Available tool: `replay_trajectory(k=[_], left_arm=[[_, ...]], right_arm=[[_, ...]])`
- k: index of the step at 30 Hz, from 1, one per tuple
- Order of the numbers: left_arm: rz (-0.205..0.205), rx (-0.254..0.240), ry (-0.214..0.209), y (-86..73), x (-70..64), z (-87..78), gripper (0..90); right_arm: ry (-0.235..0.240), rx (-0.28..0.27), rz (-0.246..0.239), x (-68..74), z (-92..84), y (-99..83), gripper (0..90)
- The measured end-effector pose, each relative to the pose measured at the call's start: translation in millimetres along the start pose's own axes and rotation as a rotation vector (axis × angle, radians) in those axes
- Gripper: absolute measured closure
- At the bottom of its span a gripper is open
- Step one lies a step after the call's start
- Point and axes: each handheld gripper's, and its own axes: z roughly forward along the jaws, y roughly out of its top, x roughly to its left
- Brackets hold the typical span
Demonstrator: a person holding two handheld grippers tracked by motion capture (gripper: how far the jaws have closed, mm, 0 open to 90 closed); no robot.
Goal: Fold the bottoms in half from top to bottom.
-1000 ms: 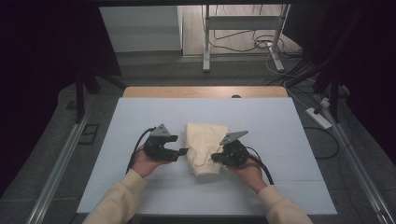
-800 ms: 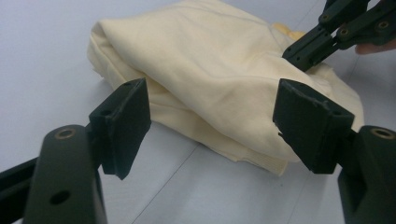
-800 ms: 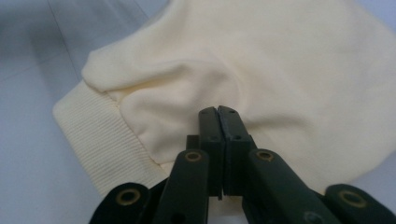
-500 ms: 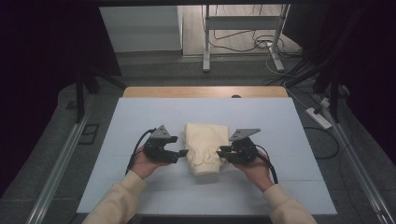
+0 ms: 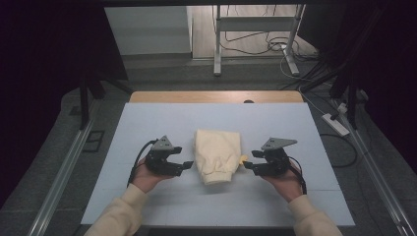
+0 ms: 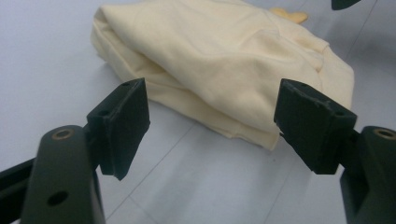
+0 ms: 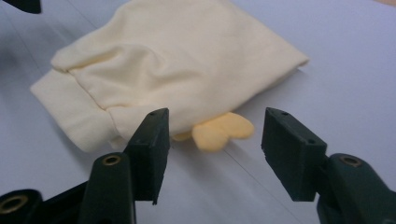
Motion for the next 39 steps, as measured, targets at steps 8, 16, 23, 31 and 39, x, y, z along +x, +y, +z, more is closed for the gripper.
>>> replay_trajectory(k=[8,16,23,31,39], left_arm=[[0.007,0.016,0.036,-16.3,-2.0,-13.1,26.2],[-0.007,0.016,0.055,-31.1,-3.8,-26.6,26.1],[-0.02,0.016,0.06,-39.1,-3.7,-33.3,26.0],[-0.025,0.016,0.061,-42.5,-4.8,-36.6,26.0],[-0.027,0.019,0.058,-42.6,-4.2,-35.8,26.0]], right_arm=[[-0.018,0.009,0.011,-1.9,-13.9,-15.3,38.5],[-0.027,0.005,0.029,-5.5,-26.7,-32.3,38.4],[-0.048,-0.003,0.034,-8.3,-40.1,-44.7,38.2],[-0.081,-0.003,0.04,-15.0,-53.4,-57.1,38.0],[-0.085,0.001,0.045,-16.9,-55.3,-60.0,37.8]])
